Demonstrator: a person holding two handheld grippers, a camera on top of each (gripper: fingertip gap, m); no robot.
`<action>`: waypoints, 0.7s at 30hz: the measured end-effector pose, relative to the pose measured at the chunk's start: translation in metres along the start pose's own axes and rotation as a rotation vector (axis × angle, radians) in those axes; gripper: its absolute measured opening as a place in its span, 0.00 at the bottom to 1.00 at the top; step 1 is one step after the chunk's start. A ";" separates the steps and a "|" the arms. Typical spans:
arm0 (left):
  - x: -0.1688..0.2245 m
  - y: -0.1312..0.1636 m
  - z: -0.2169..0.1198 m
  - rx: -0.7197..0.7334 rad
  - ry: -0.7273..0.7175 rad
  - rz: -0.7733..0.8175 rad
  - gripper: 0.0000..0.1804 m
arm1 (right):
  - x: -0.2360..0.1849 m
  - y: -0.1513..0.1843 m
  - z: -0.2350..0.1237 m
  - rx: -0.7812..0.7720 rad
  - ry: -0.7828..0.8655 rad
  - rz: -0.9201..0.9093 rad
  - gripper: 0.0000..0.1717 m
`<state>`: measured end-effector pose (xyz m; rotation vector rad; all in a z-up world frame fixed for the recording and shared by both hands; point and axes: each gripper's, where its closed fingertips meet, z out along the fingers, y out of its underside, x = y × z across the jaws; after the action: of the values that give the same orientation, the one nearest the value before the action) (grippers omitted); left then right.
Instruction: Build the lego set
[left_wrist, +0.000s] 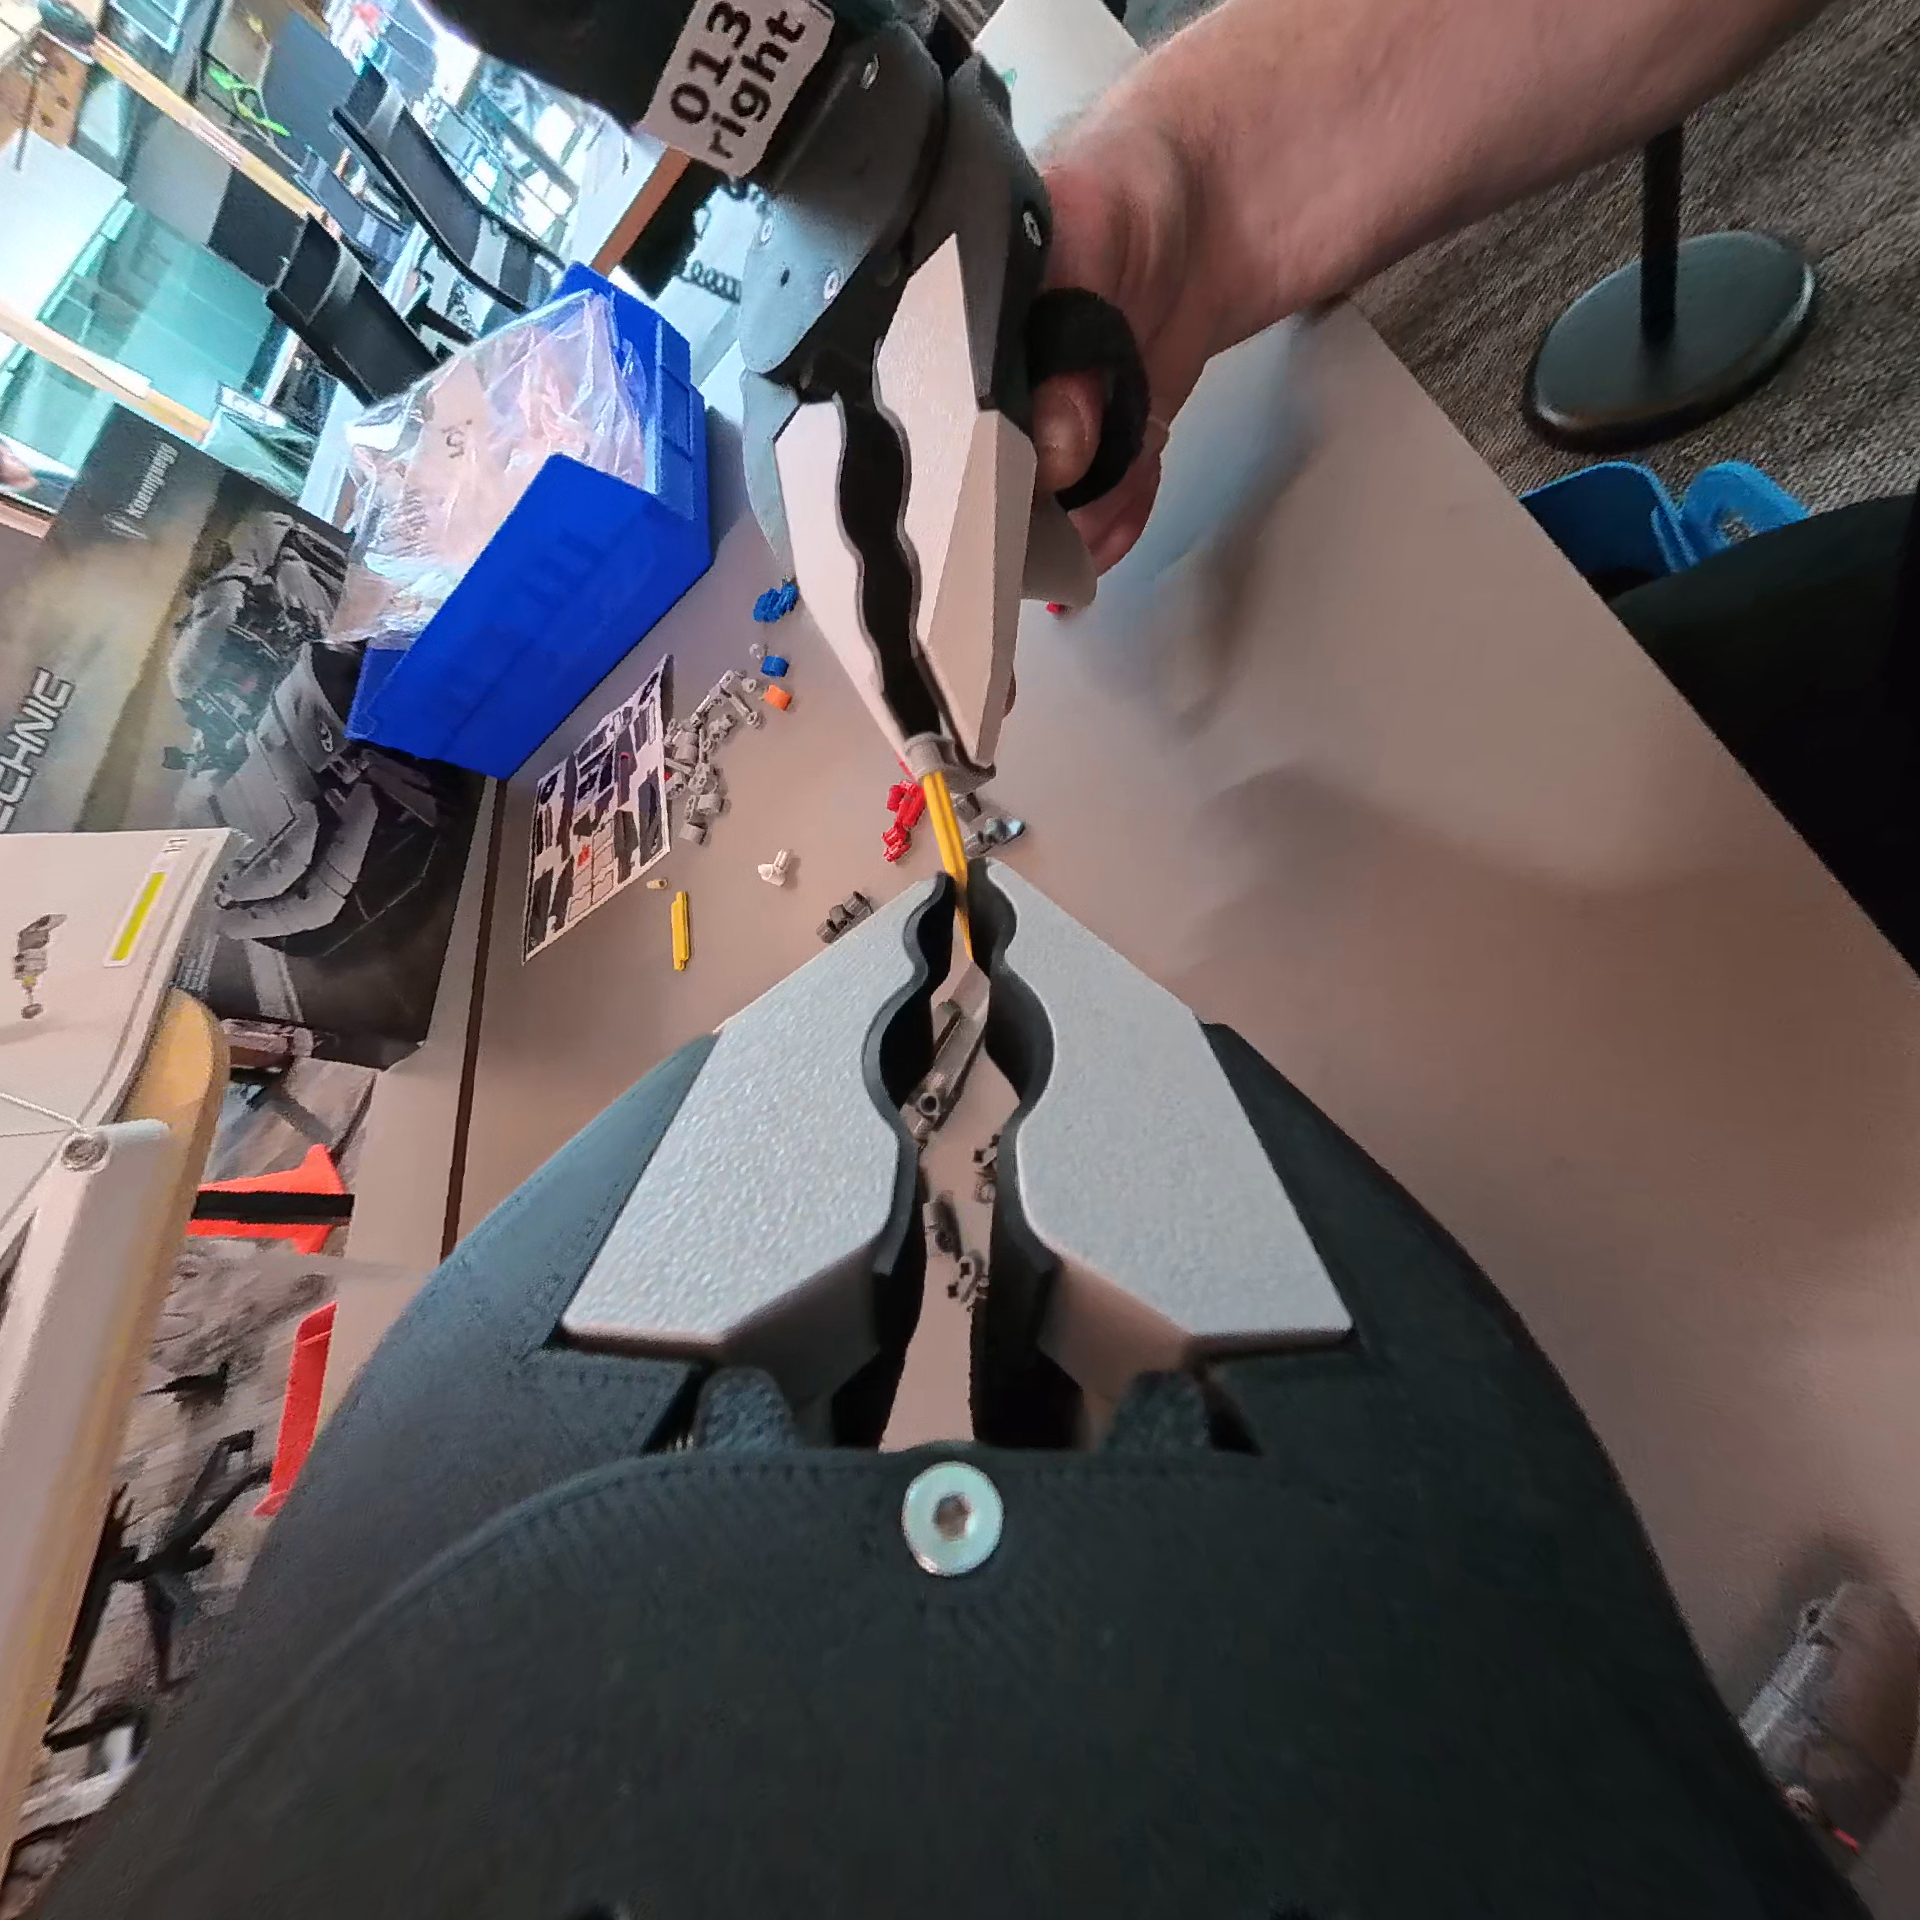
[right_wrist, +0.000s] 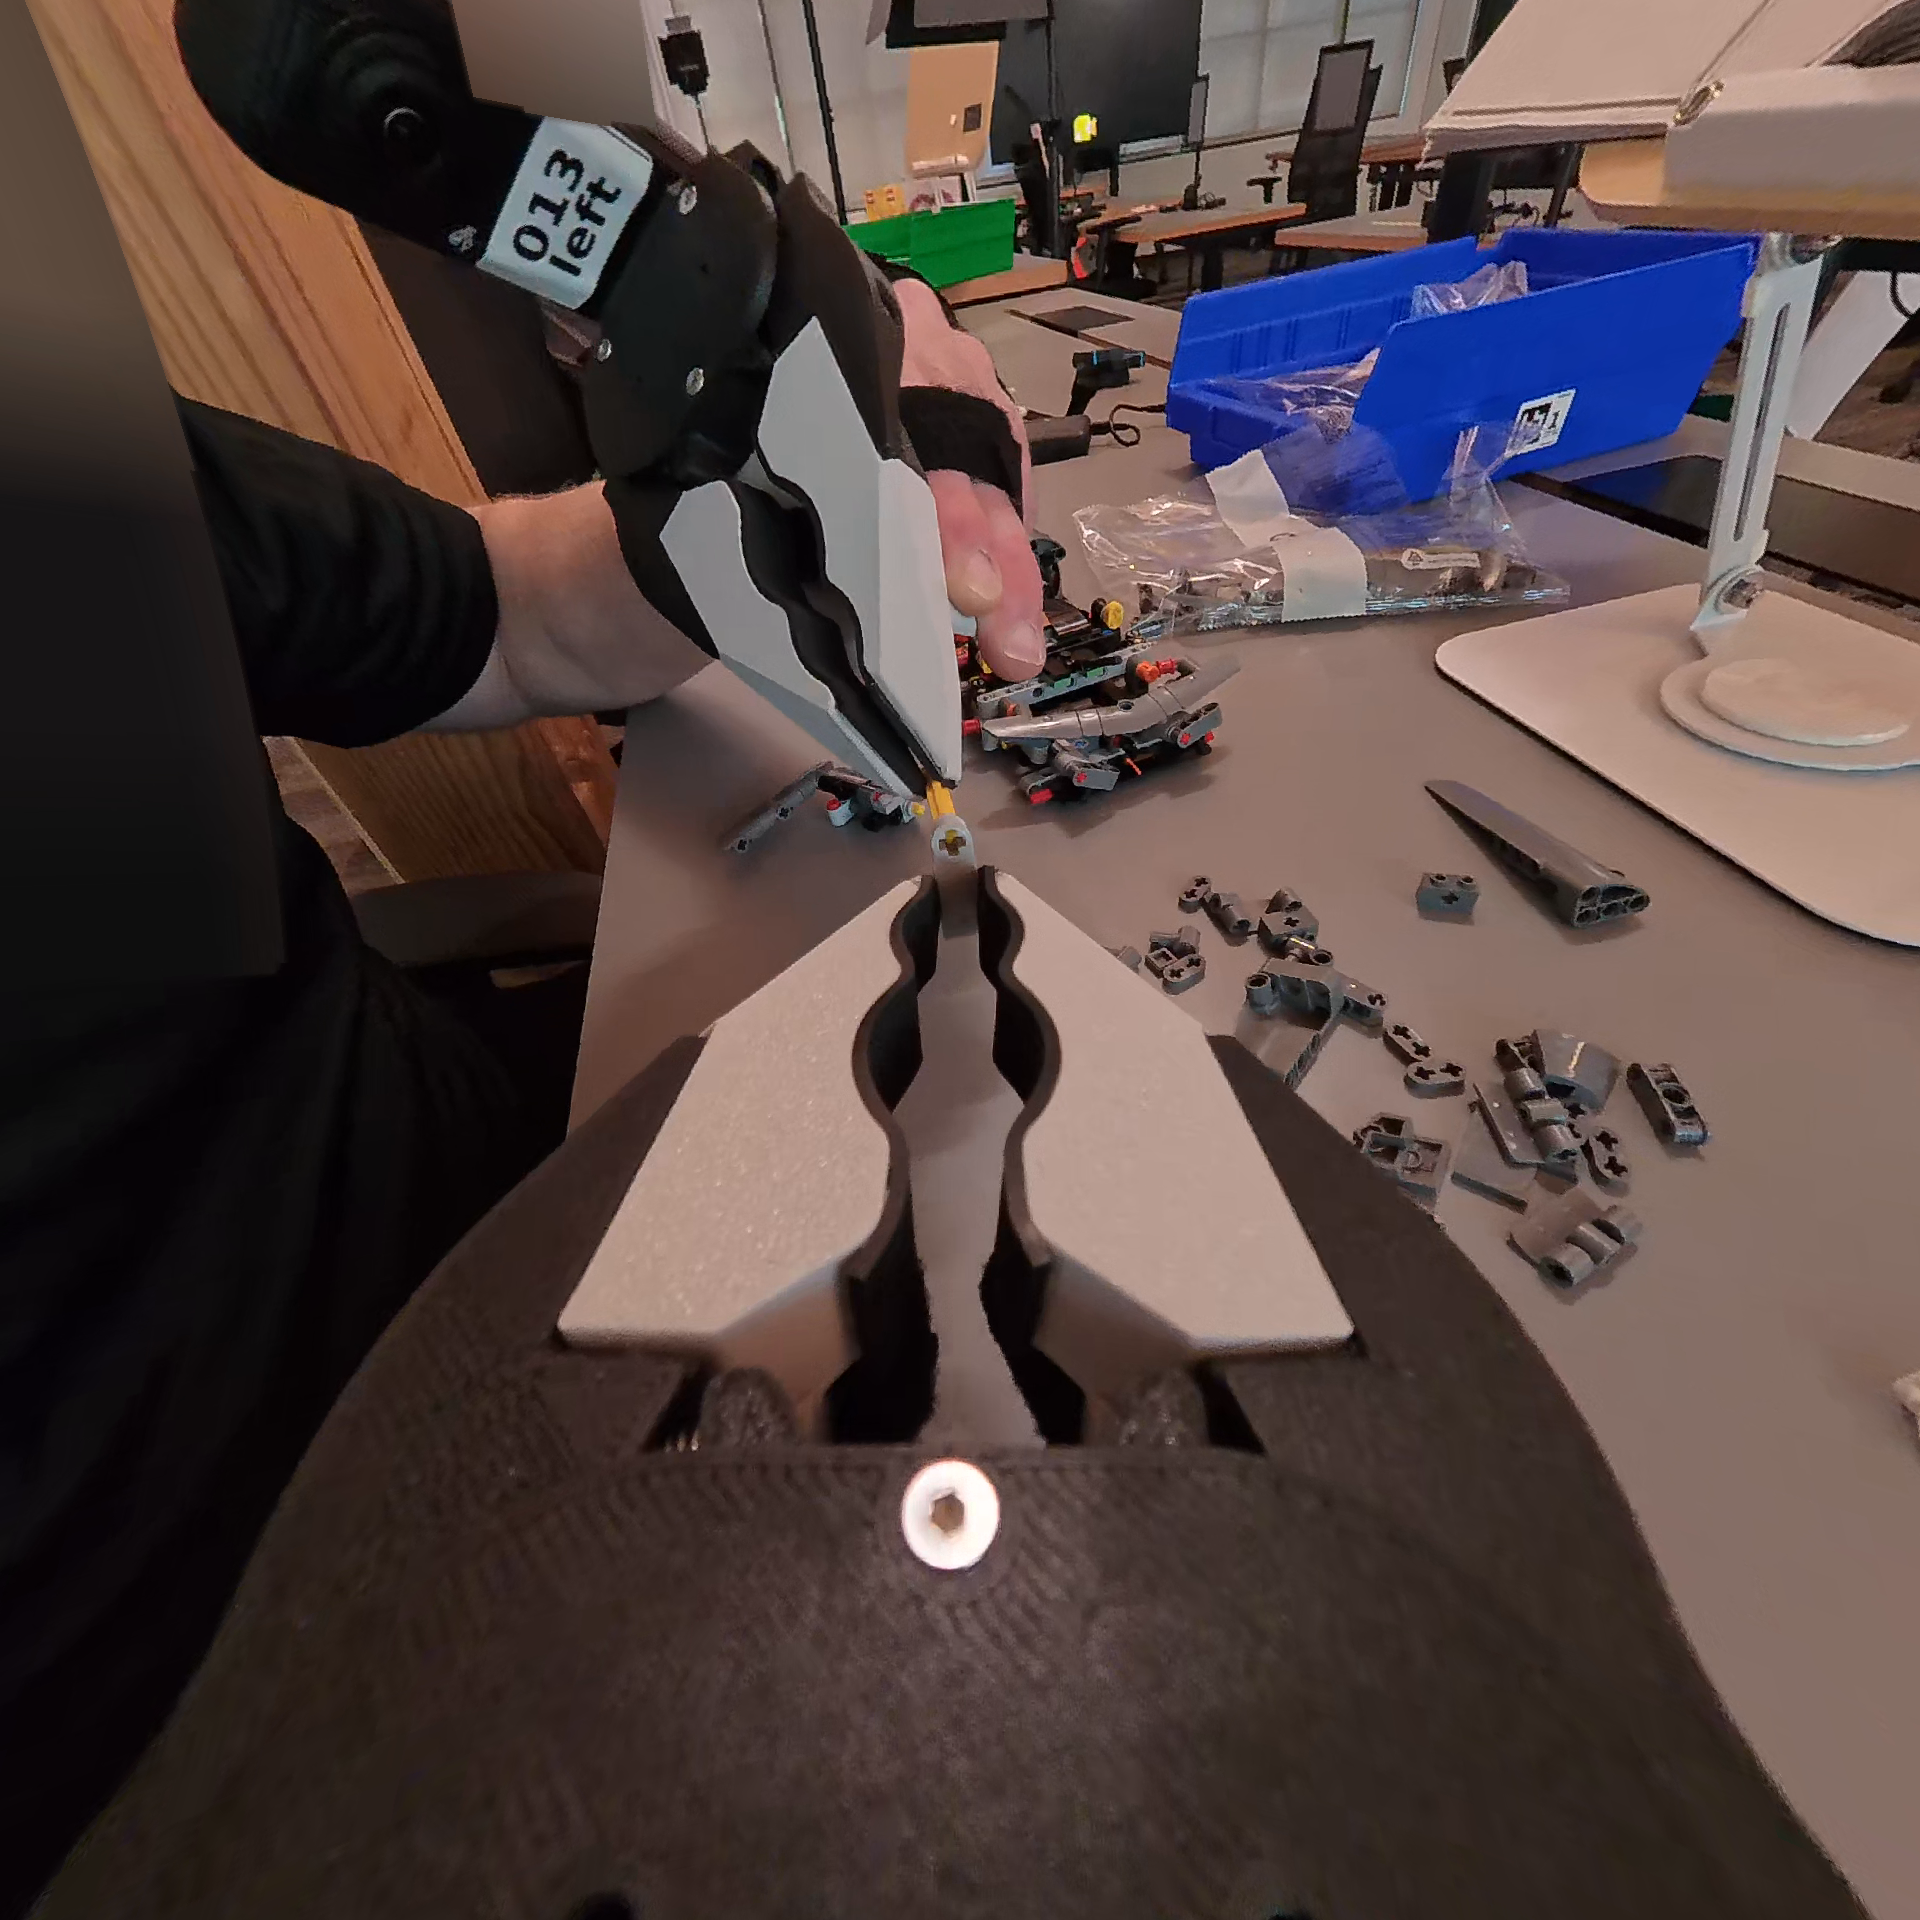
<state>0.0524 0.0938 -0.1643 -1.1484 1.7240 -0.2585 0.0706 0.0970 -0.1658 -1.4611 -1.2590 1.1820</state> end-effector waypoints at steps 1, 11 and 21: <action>0.000 0.000 0.000 0.003 0.003 -0.005 0.00 | 0.000 0.000 0.000 -0.001 -0.001 -0.004 0.03; 0.001 -0.001 0.001 0.025 0.026 -0.040 0.00 | -0.002 0.000 0.000 -0.002 -0.008 -0.030 0.03; 0.002 -0.003 0.003 0.049 0.034 -0.072 0.00 | -0.002 0.001 -0.001 0.002 -0.004 -0.042 0.03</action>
<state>0.0569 0.0919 -0.1648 -1.1774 1.6994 -0.3645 0.0720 0.0949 -0.1658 -1.4252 -1.2851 1.1590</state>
